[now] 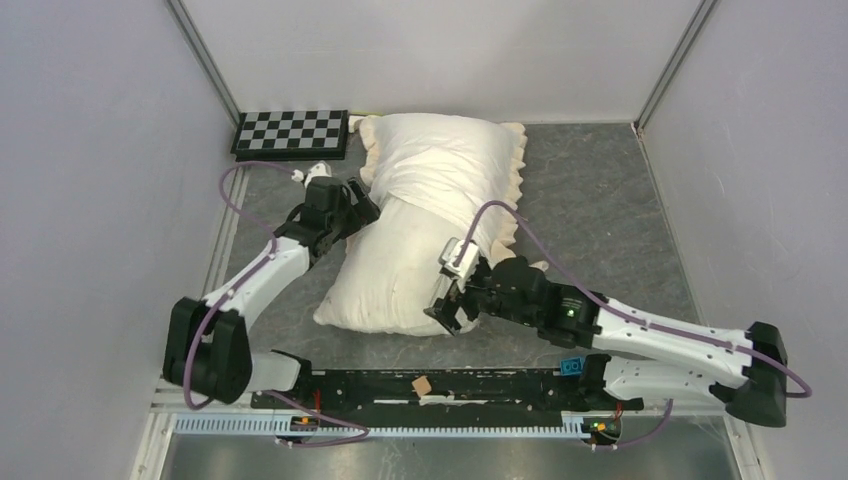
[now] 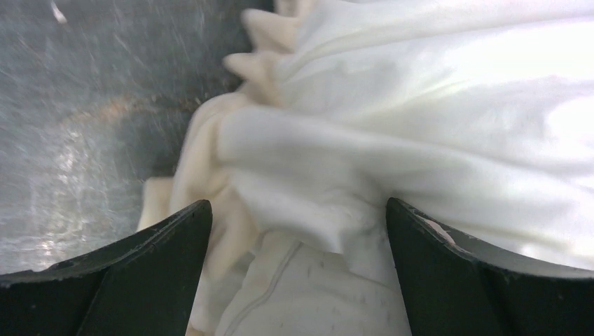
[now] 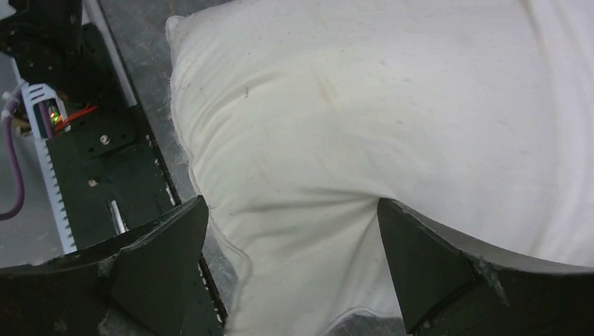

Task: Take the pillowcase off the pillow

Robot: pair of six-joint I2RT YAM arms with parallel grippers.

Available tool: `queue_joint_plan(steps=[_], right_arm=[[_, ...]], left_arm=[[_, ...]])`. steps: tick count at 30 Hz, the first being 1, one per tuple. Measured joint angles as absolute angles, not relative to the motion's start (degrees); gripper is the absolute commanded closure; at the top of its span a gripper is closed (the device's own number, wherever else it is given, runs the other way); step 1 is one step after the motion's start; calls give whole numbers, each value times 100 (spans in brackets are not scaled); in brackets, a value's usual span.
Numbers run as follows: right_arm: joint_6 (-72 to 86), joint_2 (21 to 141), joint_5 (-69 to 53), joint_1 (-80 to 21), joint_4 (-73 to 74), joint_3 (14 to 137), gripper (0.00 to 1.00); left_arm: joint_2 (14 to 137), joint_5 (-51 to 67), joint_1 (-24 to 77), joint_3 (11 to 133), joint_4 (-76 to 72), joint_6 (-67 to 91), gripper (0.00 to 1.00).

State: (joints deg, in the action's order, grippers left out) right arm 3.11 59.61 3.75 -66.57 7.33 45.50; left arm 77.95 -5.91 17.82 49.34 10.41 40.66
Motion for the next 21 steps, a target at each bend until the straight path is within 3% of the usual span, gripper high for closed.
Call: queue_joint_plan(steps=[5, 13, 16, 21], right_arm=[[340, 4950, 1601, -6619, 751, 4303, 2], [661, 4281, 3092, -5983, 985, 3913, 2], [781, 4477, 3201, -5612, 1179, 3913, 2], [1068, 4764, 2292, -4683, 1135, 3492, 2]], left_arm=[[6552, -1186, 1911, 5039, 1750, 3892, 0], [5739, -1487, 2379, 5603, 3002, 3715, 0], [5481, -1472, 2827, 5697, 3389, 3699, 0], [5586, -1671, 4086, 5881, 3557, 3734, 0]])
